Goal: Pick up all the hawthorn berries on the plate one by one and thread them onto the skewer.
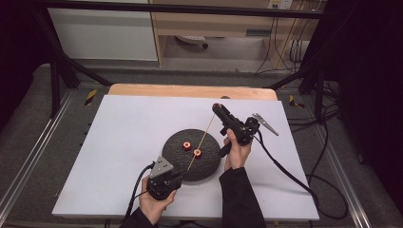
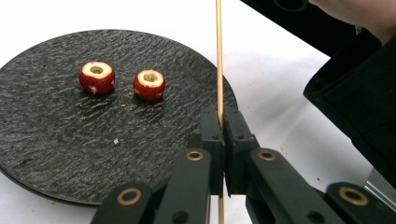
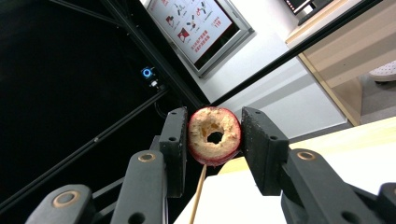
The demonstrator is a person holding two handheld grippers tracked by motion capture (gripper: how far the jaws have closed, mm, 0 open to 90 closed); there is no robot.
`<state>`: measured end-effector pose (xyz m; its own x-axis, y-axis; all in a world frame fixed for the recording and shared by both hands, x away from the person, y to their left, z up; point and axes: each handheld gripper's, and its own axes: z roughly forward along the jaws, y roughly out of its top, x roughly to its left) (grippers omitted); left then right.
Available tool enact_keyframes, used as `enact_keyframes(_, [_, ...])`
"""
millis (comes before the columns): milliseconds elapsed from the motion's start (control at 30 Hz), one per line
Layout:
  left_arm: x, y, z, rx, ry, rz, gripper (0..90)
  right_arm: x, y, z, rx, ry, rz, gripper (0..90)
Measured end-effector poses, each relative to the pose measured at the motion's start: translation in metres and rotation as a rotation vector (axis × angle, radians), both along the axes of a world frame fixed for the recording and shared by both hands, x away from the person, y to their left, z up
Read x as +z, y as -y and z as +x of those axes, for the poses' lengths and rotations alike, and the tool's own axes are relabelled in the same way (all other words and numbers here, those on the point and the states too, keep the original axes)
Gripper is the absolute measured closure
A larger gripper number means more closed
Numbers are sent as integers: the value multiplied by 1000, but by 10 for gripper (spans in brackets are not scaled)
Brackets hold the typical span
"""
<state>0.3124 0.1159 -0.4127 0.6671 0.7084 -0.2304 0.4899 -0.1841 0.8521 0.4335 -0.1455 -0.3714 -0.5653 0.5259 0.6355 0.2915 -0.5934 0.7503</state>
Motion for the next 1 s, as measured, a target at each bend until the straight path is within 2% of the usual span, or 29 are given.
enact_keyframes(167, [0,1,1,4,-3,-5,880,-2,-2,0,3,-1,-5,628])
enact_keyframes(333, [0,4,2,7,-26,-33,880,-4,-4,-1,3,-1,-3,628])
enact_keyframes(600, [2,10,-1,21,-30,-65,881,-8,-7,-3,-1,8,-8,630])
enact_keyframes(800, [1,14,2,37,-52,-79,882,-9,-9,-4,7,8,10,632])
enact_keyframes(1000, [-1,17,-1,43,-33,-66,883,-8,-8,-8,9,-6,19,632])
